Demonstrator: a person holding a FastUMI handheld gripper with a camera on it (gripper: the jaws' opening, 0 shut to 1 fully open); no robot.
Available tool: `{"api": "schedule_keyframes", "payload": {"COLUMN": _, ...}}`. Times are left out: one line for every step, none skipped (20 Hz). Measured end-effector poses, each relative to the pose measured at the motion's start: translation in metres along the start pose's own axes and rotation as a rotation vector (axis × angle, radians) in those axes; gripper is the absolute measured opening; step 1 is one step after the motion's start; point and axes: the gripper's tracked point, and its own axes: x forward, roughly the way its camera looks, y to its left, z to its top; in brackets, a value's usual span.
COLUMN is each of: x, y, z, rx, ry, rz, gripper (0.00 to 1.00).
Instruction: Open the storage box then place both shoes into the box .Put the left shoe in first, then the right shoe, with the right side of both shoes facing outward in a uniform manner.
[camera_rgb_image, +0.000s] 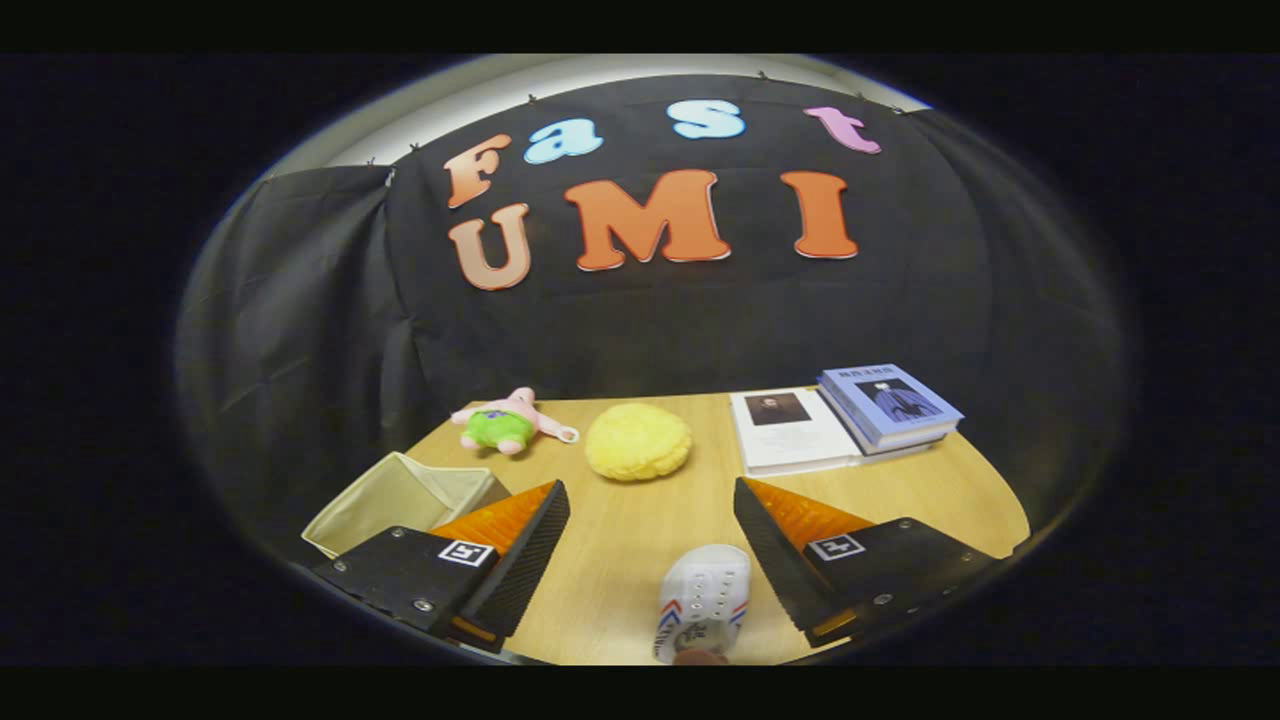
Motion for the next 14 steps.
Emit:
{"api": "schedule_keyframes", "payload": {"x": 0.001, "y": -0.013, "z": -0.011, "rx": 0.007, "ry": 0.011, "rz": -0.028, "gripper": 0.98}}
{"api": "schedule_keyframes", "payload": {"x": 0.0, "y": -0.025, "z": -0.023, "rx": 0.015, "ry": 0.021, "rz": -0.052, "gripper": 0.99}}
{"api": "schedule_keyframes", "payload": {"x": 0.001, "y": -0.033, "z": -0.033, "rx": 0.02, "ry": 0.03, "rz": -0.071, "gripper": 0.98}}
{"api": "schedule_keyframes", "payload": {"x": 0.002, "y": -0.04, "z": -0.045, "rx": 0.018, "ry": 0.042, "rz": -0.085, "gripper": 0.97}}
{"api": "schedule_keyframes", "payload": {"x": 0.002, "y": -0.045, "z": -0.059, "rx": 0.017, "ry": 0.057, "rz": -0.093, "gripper": 0.95}}
{"api": "schedule_keyframes", "payload": {"x": 0.002, "y": -0.046, "z": -0.07, "rx": 0.018, "ry": 0.078, "rz": -0.091, "gripper": 0.92}}
{"api": "schedule_keyframes", "payload": {"x": 0.003, "y": -0.049, "z": -0.088, "rx": 0.023, "ry": 0.117, "rz": -0.09, "gripper": 0.87}}
{"api": "schedule_keyframes", "payload": {"x": 0.003, "y": -0.053, "z": -0.105, "rx": 0.029, "ry": 0.154, "rz": -0.097, "gripper": 0.82}}
{"api": "schedule_keyframes", "payload": {"x": 0.004, "y": -0.056, "z": -0.12, "rx": 0.04, "ry": 0.185, "rz": -0.104, "gripper": 0.74}}
{"api": "schedule_keyframes", "payload": {"x": 0.004, "y": -0.058, "z": -0.133, "rx": 0.053, "ry": 0.213, "rz": -0.109, "gripper": 0.71}}
{"api": "schedule_keyframes", "payload": {"x": 0.005, "y": -0.058, "z": -0.144, "rx": 0.066, "ry": 0.236, "rz": -0.11, "gripper": 0.64}}
{"api": "schedule_keyframes", "payload": {"x": 0.009, "y": -0.055, "z": -0.15, "rx": 0.071, "ry": 0.255, "rz": -0.11, "gripper": 0.62}}
{"api": "schedule_keyframes", "payload": {"x": 0.009, "y": -0.055, "z": -0.161, "rx": 0.072, "ry": 0.278, "rz": -0.109, "gripper": 0.61}}
{"api": "schedule_keyframes", "payload": {"x": 0.01, "y": -0.056, "z": -0.172, "rx": 0.073, "ry": 0.298, "rz": -0.107, "gripper": 0.61}}
